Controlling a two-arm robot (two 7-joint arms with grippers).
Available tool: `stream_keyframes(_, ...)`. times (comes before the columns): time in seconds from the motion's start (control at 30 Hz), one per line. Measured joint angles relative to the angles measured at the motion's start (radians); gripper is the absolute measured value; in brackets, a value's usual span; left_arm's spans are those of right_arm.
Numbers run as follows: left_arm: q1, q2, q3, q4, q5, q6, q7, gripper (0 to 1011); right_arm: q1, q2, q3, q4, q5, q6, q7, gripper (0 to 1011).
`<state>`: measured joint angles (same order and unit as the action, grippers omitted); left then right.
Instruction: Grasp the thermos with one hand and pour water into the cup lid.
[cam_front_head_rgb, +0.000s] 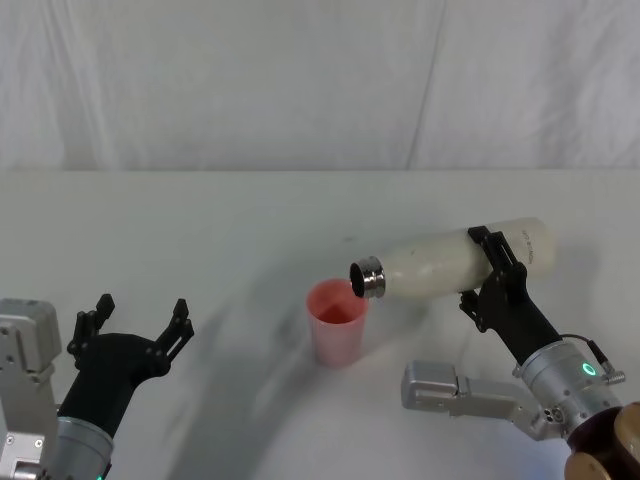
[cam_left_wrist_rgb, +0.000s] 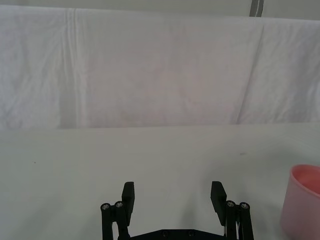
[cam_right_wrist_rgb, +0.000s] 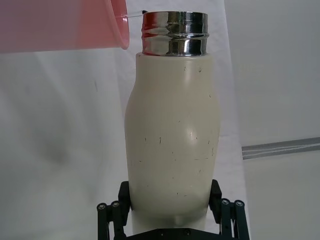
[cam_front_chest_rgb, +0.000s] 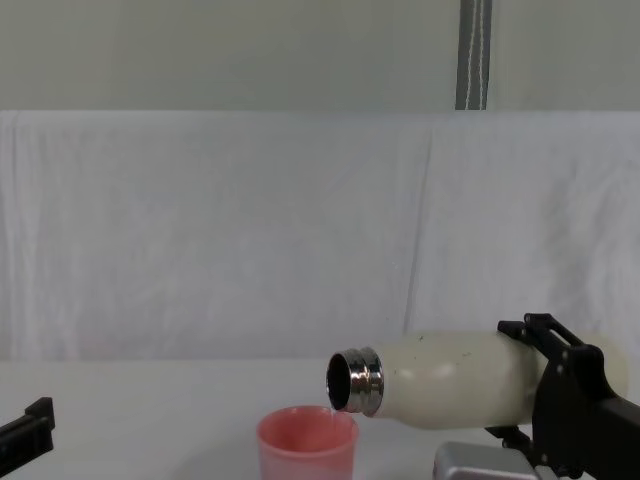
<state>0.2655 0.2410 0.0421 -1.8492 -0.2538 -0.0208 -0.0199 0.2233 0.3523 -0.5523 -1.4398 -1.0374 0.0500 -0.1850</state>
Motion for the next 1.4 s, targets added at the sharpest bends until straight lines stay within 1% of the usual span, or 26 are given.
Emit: stream_keyframes(1.4,0.000,0.000,0.000,0.000,0.000,0.000,0.000,1001,0.007,0.007,0.000,-0.003,-0.012,0.004,-0.008,955)
